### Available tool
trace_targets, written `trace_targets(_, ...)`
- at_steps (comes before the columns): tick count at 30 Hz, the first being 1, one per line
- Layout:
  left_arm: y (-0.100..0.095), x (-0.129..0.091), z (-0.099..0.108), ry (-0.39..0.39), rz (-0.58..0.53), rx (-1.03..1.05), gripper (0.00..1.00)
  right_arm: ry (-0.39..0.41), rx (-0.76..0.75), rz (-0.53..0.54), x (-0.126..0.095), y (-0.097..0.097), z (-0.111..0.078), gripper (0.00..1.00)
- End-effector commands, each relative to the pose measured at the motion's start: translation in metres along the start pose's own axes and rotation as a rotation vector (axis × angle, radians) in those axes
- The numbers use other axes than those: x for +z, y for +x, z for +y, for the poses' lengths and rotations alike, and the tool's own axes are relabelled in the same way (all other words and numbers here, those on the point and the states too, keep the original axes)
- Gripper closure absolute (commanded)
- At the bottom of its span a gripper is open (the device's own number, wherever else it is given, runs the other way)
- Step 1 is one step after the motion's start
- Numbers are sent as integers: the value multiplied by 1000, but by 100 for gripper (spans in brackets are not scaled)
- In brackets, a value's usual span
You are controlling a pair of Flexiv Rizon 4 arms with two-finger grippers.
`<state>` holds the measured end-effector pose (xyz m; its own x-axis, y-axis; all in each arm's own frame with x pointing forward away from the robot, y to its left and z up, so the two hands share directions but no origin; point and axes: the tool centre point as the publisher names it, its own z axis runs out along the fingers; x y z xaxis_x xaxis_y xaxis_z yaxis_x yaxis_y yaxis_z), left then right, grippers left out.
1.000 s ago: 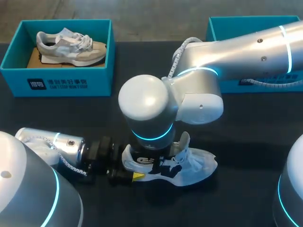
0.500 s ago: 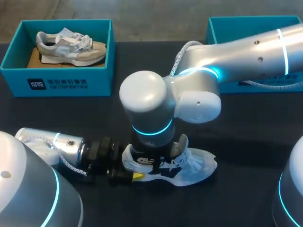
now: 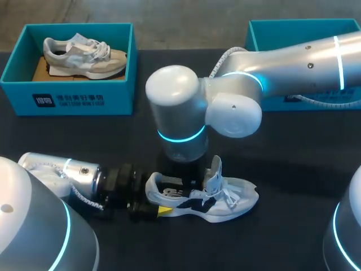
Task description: Take the shoe out of the shoebox, open the shoe tongue, remove and reinsert the insole, then place the shoe into the shoebox
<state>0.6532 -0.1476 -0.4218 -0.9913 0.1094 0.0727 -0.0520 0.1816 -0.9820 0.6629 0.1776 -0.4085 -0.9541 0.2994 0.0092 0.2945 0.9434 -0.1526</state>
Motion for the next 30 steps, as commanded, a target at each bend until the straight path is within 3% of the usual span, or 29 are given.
trace_targets(1, -1, -1, -1, -1, -2, 0, 100, 23, -16, 56, 58, 9, 10, 73)
trace_targets(8, -1, -1, -1, -1, -2, 0, 100, 52, -52, 166, 70, 24, 12, 78)
trace_targets(12, -1, -1, -1, -1, -2, 0, 100, 50, -59, 194, 73, 30, 10, 100)
trace_targets(22, -1, -1, -1, -1, -2, 0, 100, 21, -56, 211, 68, 44, 0, 100)
trace_targets(30, -1, -1, -1, -1, -2, 0, 100, -81, -56, 167, 35, 43, -11, 100)
